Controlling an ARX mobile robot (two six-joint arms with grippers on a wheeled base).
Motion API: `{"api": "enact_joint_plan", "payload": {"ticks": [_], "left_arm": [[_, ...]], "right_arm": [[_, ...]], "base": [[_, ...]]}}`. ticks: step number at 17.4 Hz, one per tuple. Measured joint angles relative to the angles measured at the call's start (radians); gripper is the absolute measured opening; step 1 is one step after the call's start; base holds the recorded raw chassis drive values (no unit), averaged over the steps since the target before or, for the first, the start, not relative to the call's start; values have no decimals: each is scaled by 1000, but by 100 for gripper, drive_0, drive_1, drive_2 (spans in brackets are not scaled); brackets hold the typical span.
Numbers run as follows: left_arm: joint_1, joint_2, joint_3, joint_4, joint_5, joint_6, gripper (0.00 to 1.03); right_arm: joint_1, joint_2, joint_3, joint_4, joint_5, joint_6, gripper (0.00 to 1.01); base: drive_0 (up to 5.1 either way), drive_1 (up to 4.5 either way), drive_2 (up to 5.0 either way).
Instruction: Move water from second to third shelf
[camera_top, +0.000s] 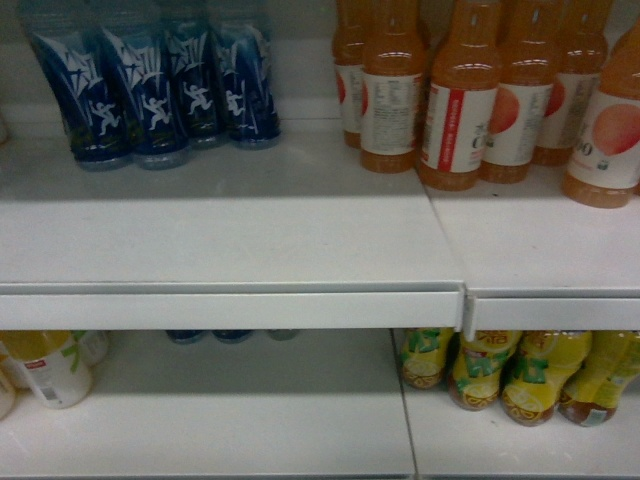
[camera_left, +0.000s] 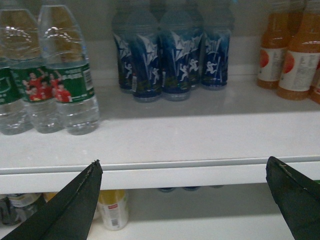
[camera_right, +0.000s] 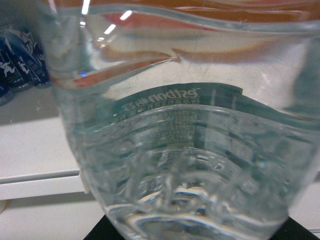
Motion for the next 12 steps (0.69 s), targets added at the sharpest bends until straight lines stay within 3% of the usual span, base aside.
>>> {"api": "enact_joint_plan", "payload": {"ticks": [12], "left_arm": [[0,0,0,1,0,0,98]], "right_arm": [[0,0,0,0,-2,0,39]], "base": [[-504,242,242]]}}
